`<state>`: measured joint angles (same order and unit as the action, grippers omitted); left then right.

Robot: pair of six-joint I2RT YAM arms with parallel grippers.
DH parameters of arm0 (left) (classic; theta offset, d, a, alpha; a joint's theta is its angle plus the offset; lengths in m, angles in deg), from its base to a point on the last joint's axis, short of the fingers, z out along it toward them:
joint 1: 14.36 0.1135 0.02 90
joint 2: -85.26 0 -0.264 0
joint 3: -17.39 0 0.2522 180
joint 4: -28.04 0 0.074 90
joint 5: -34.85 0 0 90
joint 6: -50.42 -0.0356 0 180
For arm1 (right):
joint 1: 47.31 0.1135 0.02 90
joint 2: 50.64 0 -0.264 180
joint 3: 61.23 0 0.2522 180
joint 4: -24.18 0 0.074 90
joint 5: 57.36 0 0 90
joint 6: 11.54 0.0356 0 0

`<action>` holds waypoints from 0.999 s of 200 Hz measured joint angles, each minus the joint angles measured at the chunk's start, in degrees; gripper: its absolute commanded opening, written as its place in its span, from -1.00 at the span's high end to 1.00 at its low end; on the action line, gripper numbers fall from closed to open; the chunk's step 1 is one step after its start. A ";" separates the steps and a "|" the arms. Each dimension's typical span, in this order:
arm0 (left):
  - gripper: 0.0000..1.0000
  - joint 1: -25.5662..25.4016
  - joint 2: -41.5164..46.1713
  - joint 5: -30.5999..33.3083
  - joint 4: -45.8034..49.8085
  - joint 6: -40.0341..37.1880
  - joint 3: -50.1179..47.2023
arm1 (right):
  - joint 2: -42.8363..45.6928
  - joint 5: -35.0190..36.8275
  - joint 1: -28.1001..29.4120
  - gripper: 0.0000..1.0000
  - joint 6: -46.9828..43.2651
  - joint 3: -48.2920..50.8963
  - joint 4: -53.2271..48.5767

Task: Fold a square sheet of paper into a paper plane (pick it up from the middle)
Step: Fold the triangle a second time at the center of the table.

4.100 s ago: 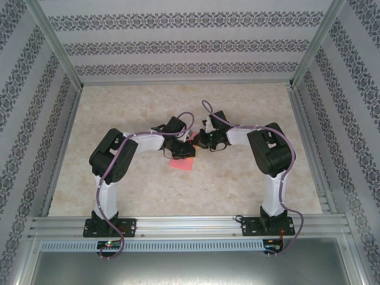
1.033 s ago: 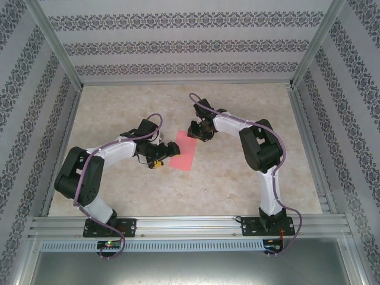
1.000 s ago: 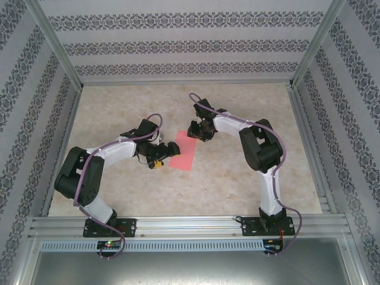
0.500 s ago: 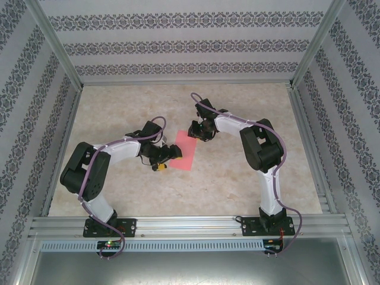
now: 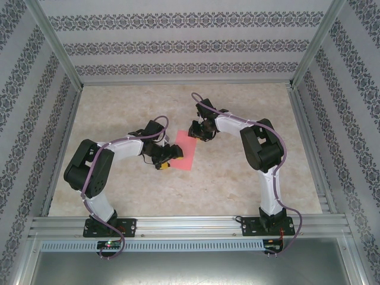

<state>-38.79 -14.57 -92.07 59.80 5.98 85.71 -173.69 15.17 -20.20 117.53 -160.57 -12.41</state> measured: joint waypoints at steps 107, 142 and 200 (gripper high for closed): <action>-0.22 -0.39 -0.57 -0.39 -1.49 -0.02 0.98 | 0.02 -0.17 0.00 0.44 0.00 0.26 0.42; -0.06 -0.39 0.26 -0.59 -2.19 0.20 0.96 | 0.04 -0.17 0.00 0.44 0.00 0.26 0.42; -0.04 -0.39 1.22 -1.25 -3.02 0.37 0.90 | 0.04 -0.17 0.00 0.44 0.00 0.26 0.42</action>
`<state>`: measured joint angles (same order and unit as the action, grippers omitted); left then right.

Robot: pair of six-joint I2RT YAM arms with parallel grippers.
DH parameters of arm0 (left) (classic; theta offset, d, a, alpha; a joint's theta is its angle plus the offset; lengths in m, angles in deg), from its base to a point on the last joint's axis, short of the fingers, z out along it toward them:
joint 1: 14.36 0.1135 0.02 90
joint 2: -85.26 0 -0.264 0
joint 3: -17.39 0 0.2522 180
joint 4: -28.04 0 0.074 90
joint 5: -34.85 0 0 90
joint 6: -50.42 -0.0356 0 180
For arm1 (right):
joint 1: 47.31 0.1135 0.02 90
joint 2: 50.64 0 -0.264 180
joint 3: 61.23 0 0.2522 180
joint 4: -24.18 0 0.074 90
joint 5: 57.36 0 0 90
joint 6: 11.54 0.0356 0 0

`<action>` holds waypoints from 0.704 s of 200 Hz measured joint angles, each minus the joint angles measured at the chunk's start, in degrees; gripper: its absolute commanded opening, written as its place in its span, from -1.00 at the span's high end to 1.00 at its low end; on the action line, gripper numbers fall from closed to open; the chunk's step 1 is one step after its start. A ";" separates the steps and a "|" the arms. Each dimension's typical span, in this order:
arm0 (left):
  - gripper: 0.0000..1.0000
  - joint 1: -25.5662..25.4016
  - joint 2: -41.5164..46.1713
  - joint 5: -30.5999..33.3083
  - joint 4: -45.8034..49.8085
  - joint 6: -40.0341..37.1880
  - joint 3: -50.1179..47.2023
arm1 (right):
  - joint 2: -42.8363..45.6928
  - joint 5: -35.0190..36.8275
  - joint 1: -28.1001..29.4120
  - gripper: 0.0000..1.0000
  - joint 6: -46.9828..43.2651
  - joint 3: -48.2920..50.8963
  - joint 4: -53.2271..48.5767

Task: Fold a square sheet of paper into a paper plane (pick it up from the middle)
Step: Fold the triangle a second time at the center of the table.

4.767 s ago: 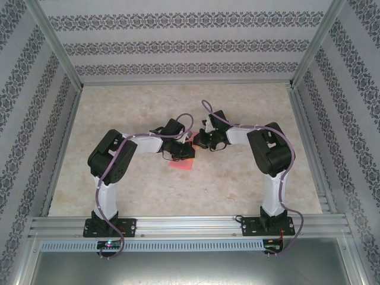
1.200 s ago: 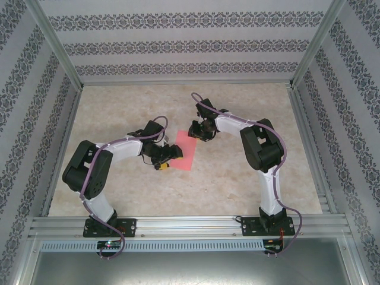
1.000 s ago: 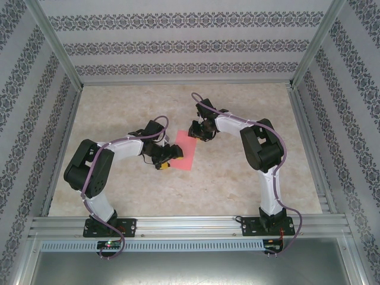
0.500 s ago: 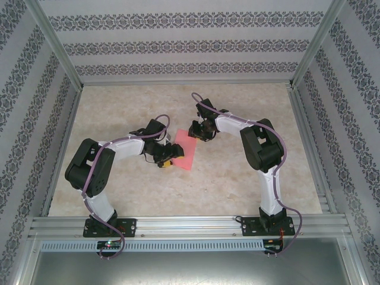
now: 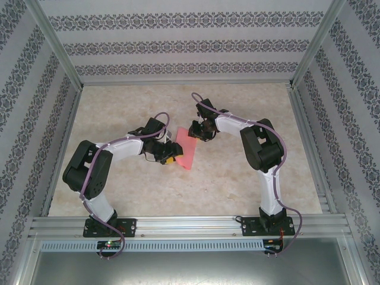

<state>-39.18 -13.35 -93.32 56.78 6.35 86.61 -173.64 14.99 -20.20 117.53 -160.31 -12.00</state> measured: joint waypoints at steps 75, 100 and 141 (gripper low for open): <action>0.02 0.00 2.80 -0.87 0.00 -0.07 -0.96 | 0.00 0.00 0.00 0.44 -0.02 0.00 0.00; 0.09 0.00 3.08 -0.87 0.04 -0.50 -0.96 | 0.00 0.00 0.00 0.44 -0.02 0.00 0.00; 0.07 0.00 3.10 -0.85 0.26 -1.03 -0.96 | 0.04 0.00 0.00 0.44 -0.02 0.09 0.04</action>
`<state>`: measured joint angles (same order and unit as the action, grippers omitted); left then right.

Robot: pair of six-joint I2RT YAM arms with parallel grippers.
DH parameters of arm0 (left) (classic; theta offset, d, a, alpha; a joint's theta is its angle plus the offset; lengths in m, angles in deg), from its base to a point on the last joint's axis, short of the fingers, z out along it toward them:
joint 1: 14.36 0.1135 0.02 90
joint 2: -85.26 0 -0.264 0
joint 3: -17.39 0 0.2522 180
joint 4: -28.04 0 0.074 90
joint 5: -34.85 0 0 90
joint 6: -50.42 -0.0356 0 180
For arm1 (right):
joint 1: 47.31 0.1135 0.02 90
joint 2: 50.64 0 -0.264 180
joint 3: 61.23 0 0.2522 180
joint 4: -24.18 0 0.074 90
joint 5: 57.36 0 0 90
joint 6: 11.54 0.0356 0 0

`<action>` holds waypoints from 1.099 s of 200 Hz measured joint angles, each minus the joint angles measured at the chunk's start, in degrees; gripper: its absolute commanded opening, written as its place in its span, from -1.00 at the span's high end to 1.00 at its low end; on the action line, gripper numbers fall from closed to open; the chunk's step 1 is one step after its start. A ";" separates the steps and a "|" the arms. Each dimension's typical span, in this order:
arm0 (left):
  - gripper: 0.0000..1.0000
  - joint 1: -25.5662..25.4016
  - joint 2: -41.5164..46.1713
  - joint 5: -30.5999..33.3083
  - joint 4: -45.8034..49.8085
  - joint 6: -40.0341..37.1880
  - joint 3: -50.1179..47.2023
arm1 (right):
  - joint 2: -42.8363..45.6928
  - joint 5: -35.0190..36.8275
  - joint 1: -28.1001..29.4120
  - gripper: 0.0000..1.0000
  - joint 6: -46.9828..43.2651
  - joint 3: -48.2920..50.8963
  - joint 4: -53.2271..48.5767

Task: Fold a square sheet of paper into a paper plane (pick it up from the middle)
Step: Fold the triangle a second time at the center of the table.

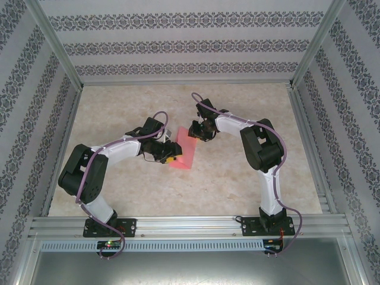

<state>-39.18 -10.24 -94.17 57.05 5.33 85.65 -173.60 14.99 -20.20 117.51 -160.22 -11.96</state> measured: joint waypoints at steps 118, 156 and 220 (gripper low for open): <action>-0.19 1.03 -8.00 -3.02 -12.28 -6.29 1.05 | 0.00 -0.24 -0.02 0.44 -0.04 0.02 0.09; -0.29 2.54 -8.83 -3.04 -15.37 -8.02 1.05 | 0.02 -0.70 -0.02 0.45 -0.04 0.26 0.35; -0.09 3.48 -10.64 -5.11 -18.05 -8.44 1.33 | 0.07 -0.85 -0.02 0.44 -0.04 0.35 0.48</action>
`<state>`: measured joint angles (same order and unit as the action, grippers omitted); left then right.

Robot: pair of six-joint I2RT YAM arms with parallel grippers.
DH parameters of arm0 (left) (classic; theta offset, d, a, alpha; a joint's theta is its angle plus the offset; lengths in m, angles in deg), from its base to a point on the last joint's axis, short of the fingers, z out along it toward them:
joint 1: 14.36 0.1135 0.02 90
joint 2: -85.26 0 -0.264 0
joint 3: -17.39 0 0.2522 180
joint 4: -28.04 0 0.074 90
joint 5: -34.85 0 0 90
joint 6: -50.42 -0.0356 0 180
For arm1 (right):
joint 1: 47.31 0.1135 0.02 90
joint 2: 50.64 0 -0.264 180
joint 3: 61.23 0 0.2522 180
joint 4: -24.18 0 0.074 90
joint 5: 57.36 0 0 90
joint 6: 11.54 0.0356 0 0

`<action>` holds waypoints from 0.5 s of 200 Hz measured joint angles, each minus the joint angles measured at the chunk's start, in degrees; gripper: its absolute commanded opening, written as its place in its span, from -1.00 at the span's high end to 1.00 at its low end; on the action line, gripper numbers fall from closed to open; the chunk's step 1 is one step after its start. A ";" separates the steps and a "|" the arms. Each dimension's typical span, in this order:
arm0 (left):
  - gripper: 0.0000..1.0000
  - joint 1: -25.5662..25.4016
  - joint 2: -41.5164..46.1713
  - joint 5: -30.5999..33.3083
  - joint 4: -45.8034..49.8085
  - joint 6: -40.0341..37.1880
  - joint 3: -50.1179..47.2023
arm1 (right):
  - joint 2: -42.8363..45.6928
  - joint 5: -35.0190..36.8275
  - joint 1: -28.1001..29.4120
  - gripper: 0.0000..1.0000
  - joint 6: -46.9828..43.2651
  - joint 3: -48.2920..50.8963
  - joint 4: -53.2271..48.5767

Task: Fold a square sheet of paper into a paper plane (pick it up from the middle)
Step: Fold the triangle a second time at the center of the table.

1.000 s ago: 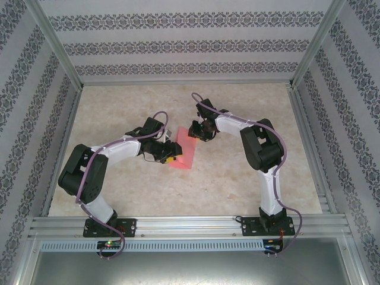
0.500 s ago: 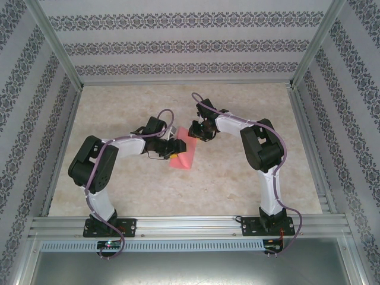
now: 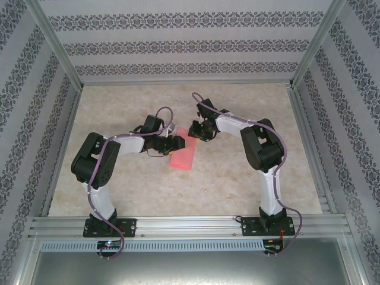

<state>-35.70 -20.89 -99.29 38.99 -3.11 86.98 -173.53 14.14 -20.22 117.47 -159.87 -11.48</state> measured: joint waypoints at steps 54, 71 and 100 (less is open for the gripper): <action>0.31 0.00 0.50 -0.85 -0.20 1.03 -3.72 | 0.15 -0.68 -0.24 0.50 -0.94 0.04 0.09; 0.42 0.00 0.55 -0.85 -0.22 1.53 -4.59 | 0.24 -1.38 -0.33 0.53 -1.99 0.04 0.26; 0.58 0.00 0.81 -0.87 -0.96 4.02 -6.78 | 0.50 -3.85 -0.31 0.58 -3.52 0.55 1.20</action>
<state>-35.70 -20.08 -100.16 38.03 0.91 80.21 -173.03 10.29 -20.53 113.95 -159.32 -10.27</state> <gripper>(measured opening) 0.236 0.216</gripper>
